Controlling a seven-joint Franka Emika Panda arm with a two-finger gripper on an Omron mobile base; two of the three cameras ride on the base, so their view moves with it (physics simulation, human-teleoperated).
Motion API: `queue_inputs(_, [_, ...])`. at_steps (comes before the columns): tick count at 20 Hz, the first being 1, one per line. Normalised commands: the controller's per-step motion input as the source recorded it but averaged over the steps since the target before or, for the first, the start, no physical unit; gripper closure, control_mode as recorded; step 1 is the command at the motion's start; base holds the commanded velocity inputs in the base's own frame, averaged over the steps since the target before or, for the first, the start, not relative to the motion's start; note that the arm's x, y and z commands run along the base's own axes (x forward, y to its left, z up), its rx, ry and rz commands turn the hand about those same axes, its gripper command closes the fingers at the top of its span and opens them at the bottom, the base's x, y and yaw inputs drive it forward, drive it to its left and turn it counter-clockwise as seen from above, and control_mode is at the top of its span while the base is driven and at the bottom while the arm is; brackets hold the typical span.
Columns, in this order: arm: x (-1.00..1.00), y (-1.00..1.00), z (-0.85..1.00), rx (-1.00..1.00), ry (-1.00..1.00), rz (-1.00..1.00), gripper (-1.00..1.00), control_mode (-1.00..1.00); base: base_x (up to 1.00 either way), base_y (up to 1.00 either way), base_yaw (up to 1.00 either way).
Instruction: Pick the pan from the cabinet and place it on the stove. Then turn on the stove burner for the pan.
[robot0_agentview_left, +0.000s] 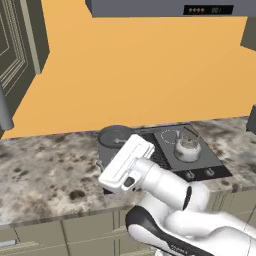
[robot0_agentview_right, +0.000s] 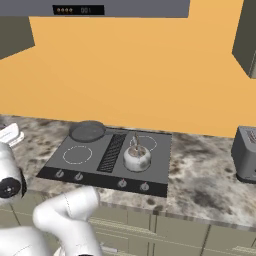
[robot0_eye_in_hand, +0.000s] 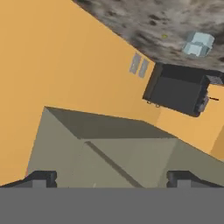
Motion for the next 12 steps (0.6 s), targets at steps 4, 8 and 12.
queue_inputs(4, [-0.28,-0.2,0.94,-0.31,-0.08,-0.01,-1.0,-1.0,0.0,0.0,0.0])
queue_inputs(8, [-0.34,-0.36,0.45,-0.24,0.12,-0.14,-1.0,-1.0,0.0,0.0,0.0])
queue_inputs(12, [-0.04,-0.44,0.04,-0.17,0.41,-0.21,-1.0,-1.0,0.0,0.0,0.0])
